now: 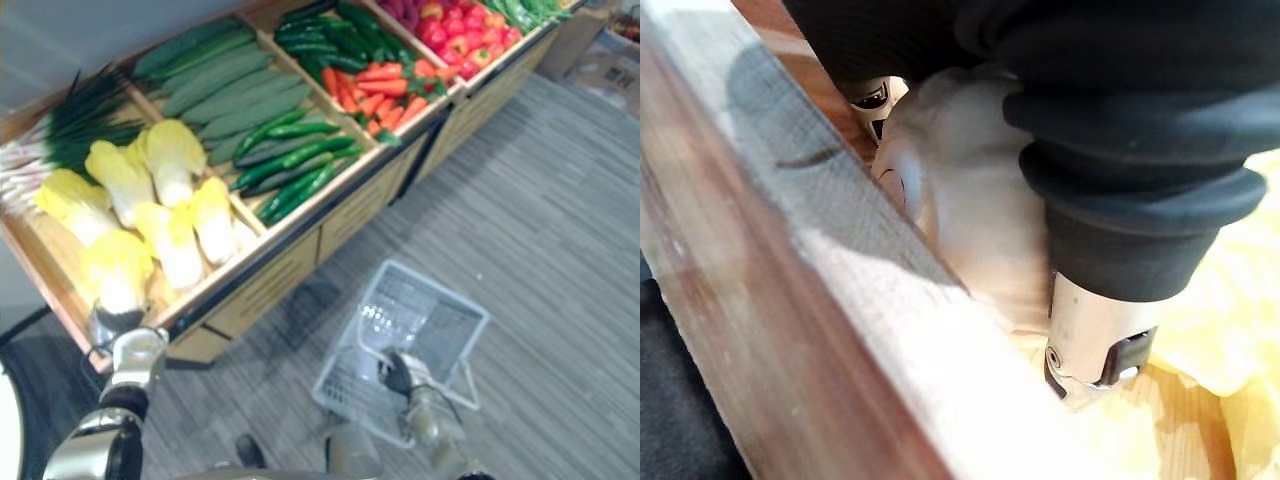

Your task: Pick vegetable in the basket

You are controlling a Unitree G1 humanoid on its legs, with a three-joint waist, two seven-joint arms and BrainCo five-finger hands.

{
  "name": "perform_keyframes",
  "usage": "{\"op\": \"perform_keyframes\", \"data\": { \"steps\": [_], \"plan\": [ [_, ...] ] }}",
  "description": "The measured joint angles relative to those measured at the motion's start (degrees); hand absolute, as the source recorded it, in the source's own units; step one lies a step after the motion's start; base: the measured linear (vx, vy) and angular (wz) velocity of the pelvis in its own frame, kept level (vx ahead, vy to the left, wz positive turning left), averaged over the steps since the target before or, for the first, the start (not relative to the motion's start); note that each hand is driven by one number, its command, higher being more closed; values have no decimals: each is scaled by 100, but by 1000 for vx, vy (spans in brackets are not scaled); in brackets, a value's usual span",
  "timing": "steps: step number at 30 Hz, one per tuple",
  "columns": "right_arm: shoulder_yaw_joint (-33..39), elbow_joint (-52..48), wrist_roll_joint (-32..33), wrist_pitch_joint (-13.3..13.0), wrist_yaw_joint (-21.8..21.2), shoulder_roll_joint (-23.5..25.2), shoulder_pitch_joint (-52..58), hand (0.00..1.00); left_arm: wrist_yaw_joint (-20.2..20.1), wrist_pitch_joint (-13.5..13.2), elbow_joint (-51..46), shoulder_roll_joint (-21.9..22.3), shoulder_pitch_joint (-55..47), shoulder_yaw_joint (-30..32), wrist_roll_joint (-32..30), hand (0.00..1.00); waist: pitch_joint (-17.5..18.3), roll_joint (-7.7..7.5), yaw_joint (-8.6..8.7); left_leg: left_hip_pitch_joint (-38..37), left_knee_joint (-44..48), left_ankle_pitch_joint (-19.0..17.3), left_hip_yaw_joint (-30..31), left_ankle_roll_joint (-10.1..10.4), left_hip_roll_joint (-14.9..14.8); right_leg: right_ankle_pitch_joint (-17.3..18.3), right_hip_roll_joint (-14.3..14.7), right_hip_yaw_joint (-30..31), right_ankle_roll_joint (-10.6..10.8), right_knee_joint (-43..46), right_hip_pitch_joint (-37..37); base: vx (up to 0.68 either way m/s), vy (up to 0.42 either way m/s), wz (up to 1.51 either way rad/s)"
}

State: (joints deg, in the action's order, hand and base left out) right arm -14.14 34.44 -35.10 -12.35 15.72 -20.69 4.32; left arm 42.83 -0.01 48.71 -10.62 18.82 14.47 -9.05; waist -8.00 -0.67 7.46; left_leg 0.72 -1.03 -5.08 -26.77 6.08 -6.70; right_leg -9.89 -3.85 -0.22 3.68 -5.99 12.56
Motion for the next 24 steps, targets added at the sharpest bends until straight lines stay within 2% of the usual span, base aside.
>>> {"op": "perform_keyframes", "data": {
  "steps": [6,11,16,24],
  "plan": [
    [154,19,-97,100,22,158,87,100,-254,-117,-972,373,-536,-302,0,100,10,-9,-21,-95,24,-27,148,-45,72,0,-100,-110,-1,-1,-189,6,5,12],
    [269,17,-101,162,33,207,209,100,-314,-227,-1555,493,-811,-534,-12,100,42,-9,-47,-79,61,-40,235,-66,114,0,-157,-160,0,0,-219,-19,-3,7],
    [482,17,-106,208,33,272,346,100,-315,-248,-1931,757,-953,-575,-18,100,125,54,-145,-78,70,-41,251,-68,104,1,-151,-169,0,0,-227,-7,-27,1],
    [527,17,-115,240,33,273,446,100,-256,-252,-2211,934,-1045,-556,-15,100,155,54,-148,-83,93,-27,364,-89,101,3,-166,-257,0,0,-292,-13,-27,6]
  ]
}}
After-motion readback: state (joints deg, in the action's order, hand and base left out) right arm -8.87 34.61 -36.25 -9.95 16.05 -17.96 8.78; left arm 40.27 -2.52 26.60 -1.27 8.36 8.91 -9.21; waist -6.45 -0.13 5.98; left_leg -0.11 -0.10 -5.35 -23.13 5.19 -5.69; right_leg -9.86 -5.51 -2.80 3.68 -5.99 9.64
